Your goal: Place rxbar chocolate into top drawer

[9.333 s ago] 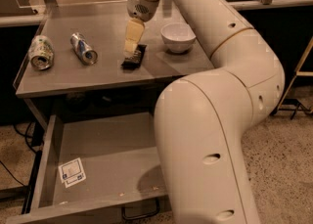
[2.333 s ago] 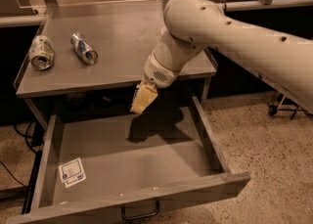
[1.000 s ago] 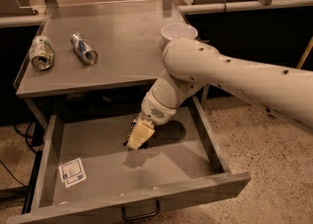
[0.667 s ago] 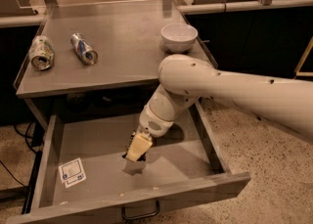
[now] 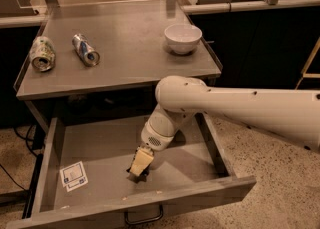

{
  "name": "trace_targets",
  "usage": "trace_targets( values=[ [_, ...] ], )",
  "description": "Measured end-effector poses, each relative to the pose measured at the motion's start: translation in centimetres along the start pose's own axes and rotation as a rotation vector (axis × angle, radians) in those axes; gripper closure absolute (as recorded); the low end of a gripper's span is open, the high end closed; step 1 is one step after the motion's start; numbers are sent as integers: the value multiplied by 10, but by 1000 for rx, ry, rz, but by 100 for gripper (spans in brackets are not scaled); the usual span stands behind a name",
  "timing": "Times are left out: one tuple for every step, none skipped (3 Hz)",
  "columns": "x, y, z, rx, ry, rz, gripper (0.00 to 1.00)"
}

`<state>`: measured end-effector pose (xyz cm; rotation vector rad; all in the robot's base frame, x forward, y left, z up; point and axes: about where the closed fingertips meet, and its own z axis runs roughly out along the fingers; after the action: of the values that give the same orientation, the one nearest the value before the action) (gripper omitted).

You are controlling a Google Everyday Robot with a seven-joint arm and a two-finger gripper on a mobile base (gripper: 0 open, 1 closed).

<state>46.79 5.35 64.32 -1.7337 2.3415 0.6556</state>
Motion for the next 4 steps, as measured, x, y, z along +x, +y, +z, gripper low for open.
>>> trace_targets(
  values=[
    [5, -15, 19, 11, 8, 27, 100],
    [12, -27, 37, 18, 11, 65, 100],
    [11, -27, 36, 18, 12, 68, 100],
    [11, -27, 36, 18, 12, 68, 81]
  ],
)
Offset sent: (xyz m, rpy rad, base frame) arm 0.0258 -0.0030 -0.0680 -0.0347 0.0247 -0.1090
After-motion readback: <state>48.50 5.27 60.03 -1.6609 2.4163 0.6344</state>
